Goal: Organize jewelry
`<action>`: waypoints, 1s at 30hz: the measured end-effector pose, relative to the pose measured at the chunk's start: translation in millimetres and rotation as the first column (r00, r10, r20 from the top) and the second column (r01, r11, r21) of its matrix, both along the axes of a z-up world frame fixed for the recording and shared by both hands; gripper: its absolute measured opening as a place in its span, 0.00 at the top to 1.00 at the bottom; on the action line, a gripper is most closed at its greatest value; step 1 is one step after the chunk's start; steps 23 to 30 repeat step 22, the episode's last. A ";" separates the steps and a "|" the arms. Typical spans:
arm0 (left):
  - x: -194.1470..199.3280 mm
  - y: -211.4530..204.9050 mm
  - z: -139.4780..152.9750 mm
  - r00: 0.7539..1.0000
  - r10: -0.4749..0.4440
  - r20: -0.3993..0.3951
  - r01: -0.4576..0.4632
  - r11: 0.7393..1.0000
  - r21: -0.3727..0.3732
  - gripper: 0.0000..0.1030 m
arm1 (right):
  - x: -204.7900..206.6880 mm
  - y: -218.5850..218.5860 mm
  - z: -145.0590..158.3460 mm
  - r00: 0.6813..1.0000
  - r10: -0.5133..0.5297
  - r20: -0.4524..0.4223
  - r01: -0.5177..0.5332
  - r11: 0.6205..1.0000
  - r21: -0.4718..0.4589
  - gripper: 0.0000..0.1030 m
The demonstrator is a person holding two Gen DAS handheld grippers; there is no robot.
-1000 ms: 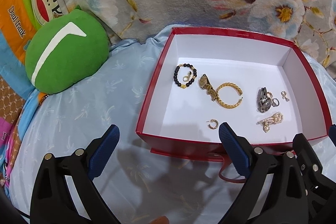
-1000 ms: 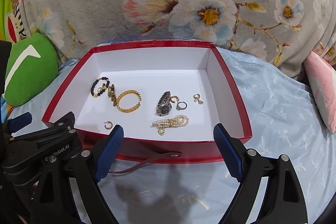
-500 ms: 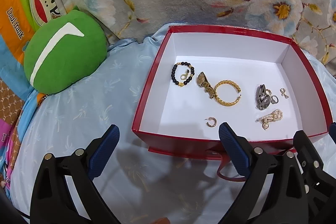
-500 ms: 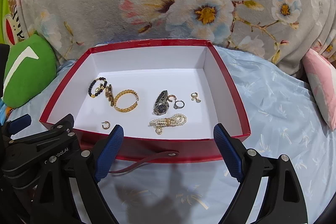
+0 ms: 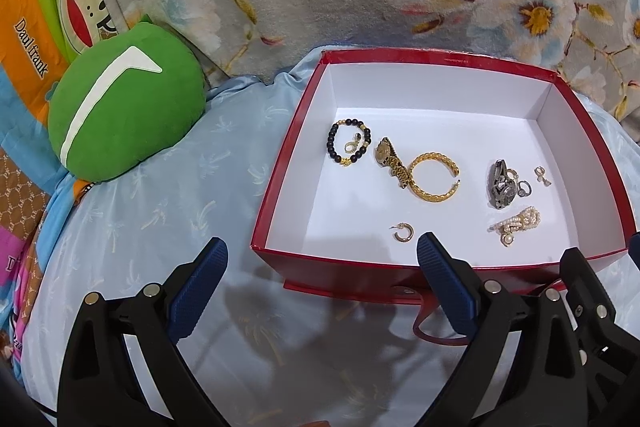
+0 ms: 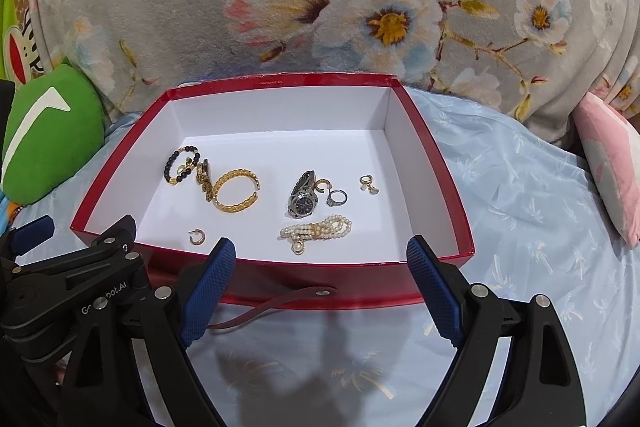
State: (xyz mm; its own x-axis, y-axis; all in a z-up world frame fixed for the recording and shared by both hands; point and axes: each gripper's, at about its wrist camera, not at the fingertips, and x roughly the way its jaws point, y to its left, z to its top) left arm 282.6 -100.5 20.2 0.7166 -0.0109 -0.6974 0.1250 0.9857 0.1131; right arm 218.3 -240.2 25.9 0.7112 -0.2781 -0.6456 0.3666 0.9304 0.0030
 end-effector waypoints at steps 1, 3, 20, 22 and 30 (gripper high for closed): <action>0.1 0.7 0.1 1.000 -0.001 0.000 0.001 1.000 0.000 0.10 | -0.3 -0.1 0.3 1.000 0.000 0.000 0.000 1.000 0.000 0.17; -0.3 1.1 0.3 1.000 0.000 0.001 0.000 1.000 -0.002 0.10 | -1.3 0.2 1.3 1.000 -0.002 0.002 0.002 1.000 0.000 0.17; -11.8 -4.4 9.0 0.999 -0.008 0.043 0.007 1.000 0.006 0.10 | -11.6 1.0 9.2 1.000 -0.026 0.016 0.026 0.999 -0.021 0.17; -12.0 -4.8 9.6 0.999 -0.016 0.044 0.015 1.000 0.006 0.10 | -12.6 1.0 9.8 0.999 -0.029 0.017 0.030 0.999 -0.023 0.17; -12.0 -4.8 9.6 0.999 -0.016 0.044 0.015 1.000 0.006 0.10 | -12.6 1.0 9.8 0.999 -0.029 0.017 0.030 0.999 -0.023 0.17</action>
